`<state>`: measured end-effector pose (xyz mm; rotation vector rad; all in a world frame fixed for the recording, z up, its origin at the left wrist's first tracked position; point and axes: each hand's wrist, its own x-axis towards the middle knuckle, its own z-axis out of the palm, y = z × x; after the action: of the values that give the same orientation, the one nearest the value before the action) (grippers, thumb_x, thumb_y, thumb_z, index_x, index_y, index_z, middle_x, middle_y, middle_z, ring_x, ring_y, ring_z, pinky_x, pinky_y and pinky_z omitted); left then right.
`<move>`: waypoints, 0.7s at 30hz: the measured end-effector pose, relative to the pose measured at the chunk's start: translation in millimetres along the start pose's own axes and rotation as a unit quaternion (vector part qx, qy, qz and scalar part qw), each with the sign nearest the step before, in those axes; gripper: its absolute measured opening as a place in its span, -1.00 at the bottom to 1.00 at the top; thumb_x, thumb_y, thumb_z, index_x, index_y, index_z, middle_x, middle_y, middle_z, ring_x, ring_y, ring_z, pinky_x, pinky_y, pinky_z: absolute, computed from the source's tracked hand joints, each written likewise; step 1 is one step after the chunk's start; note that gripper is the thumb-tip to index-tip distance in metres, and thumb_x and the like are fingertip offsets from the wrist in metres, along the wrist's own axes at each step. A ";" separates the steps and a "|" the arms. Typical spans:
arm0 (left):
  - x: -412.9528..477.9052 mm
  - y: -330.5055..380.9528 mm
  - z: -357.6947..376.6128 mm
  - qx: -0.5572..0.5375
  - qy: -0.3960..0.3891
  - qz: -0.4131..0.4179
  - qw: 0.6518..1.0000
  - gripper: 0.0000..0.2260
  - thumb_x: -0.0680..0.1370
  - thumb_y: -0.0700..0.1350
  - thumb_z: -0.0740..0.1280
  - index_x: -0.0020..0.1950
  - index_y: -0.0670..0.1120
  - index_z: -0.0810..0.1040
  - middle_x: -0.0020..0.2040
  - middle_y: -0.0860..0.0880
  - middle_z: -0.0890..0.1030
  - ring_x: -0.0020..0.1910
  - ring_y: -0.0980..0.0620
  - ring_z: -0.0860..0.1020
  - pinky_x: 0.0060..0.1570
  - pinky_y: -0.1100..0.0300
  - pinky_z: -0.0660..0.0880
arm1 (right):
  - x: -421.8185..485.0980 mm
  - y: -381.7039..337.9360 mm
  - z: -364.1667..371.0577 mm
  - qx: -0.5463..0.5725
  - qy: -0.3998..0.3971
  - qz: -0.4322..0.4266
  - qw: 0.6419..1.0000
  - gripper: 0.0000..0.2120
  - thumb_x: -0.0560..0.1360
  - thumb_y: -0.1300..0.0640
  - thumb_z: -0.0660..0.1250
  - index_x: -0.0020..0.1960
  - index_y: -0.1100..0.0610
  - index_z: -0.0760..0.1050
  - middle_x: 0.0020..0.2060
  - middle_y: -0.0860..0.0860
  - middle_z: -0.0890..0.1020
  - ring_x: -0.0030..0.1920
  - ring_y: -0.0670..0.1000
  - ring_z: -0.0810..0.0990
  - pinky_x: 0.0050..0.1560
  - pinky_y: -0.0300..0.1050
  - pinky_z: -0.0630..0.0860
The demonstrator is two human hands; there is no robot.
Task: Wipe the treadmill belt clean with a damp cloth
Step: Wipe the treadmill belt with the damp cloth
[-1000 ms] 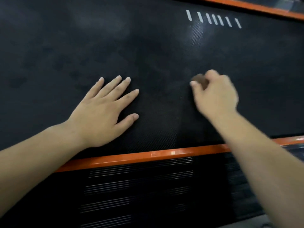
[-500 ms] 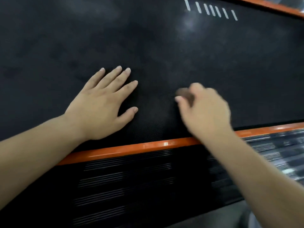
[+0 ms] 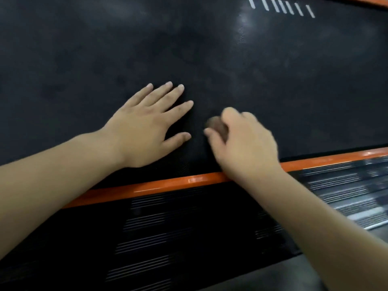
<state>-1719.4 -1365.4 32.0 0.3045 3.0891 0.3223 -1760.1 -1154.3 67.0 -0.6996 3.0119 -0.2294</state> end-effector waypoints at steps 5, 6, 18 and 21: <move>-47.5 -36.3 -5.6 0.009 -0.008 0.001 1.000 -0.33 0.61 0.38 -0.19 0.65 0.11 0.07 0.67 -0.01 -0.02 0.64 0.02 -0.13 0.61 -0.04 -0.10 | 41.0 39.2 -14.2 -0.022 0.025 0.010 0.999 -0.73 0.52 -0.19 0.33 -0.04 -0.02 0.37 -0.09 0.06 0.46 -0.01 0.26 0.57 -0.11 0.03 0.45; -54.0 -40.2 -6.6 0.005 -0.010 0.005 1.000 -0.34 0.62 0.37 -0.17 0.65 0.10 0.09 0.67 -0.02 -0.01 0.64 0.02 -0.12 0.61 -0.03 -0.11 | 50.0 43.7 -17.3 -0.020 0.046 0.062 0.997 -0.71 0.52 -0.18 0.34 0.00 0.02 0.40 -0.04 0.13 0.51 0.02 0.29 0.57 -0.07 0.05 0.49; -84.3 -50.6 -12.1 0.023 -0.012 -0.084 0.996 -0.20 0.52 0.50 -0.22 0.66 0.12 -0.01 0.67 -0.02 -0.07 0.64 0.01 -0.16 0.60 -0.04 -0.17 | 73.3 9.5 -7.2 0.009 0.069 0.031 0.997 -0.73 0.51 -0.20 0.35 -0.11 -0.03 0.37 -0.10 0.11 0.51 -0.01 0.25 0.57 -0.10 0.02 0.45; -87.0 -59.4 -15.7 0.027 -0.017 -0.105 0.994 -0.15 0.46 0.56 -0.26 0.66 0.14 -0.09 0.66 -0.02 -0.14 0.63 0.03 -0.22 0.60 -0.06 -0.19 | 70.6 -28.1 6.4 0.017 0.112 0.044 0.993 -0.69 0.52 -0.21 0.33 -0.02 0.05 0.49 -0.05 0.14 0.53 -0.02 0.24 0.57 -0.12 0.00 0.43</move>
<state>-1646.1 -1442.6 35.1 -0.0146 3.0629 0.2240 -1810.8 -1211.2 64.5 -0.5723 3.2319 -0.3803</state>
